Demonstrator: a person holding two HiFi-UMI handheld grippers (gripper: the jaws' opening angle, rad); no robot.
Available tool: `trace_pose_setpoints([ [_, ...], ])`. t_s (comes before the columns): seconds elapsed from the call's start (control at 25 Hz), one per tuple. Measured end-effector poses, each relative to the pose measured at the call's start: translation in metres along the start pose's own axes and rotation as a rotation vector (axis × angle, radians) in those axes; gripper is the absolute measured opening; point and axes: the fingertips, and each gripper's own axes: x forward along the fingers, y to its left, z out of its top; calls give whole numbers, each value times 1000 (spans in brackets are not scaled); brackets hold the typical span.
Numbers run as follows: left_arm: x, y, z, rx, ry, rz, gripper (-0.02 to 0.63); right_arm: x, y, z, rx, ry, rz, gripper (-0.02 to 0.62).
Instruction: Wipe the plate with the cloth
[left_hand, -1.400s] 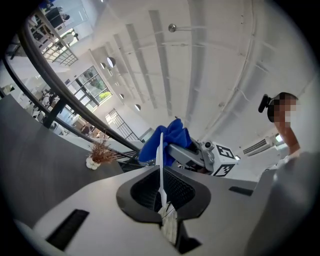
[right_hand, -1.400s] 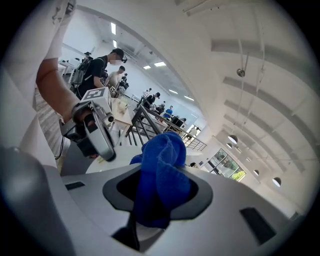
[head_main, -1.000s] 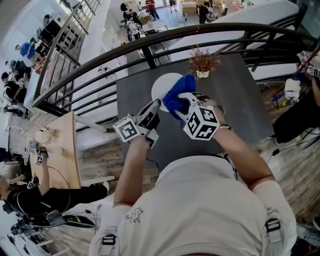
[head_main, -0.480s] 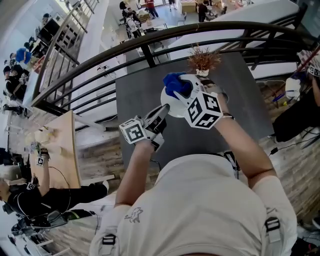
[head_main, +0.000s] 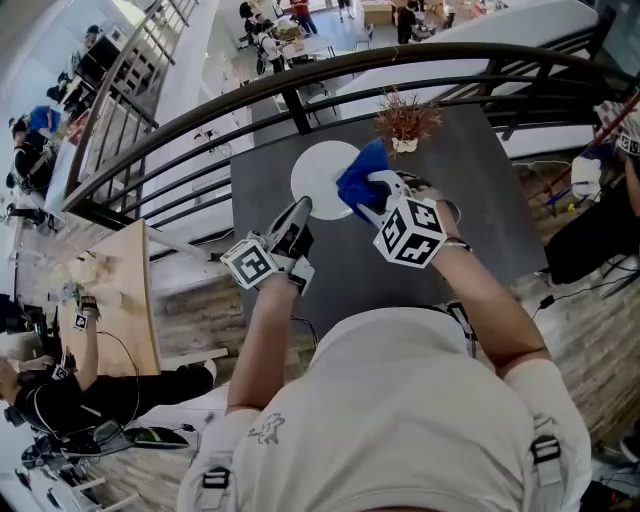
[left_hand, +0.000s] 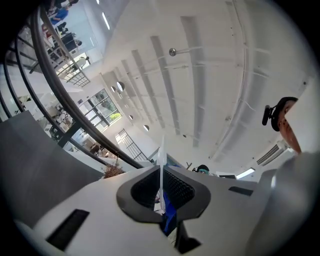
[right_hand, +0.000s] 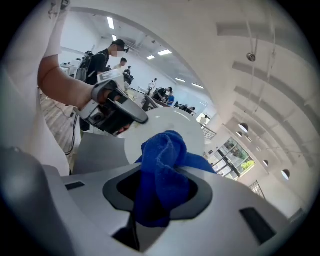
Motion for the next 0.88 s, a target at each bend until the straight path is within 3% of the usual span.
trace_pose_setpoints([
  [0.16,-4,-1,5,133,10,5,20,-15,-35,-12,68,14,-95,132],
  [0.36,9,-18,6,313,38,7,18,-46,-60,-3,96,-45,-116,132],
  [0.68,21,-38,0,850,198,95,20,-85,-70,50,186,-230,-71,132],
  [0.88,28,-50,-3,1238,272,141,19,-104,-71,81,223,-325,-22,132],
])
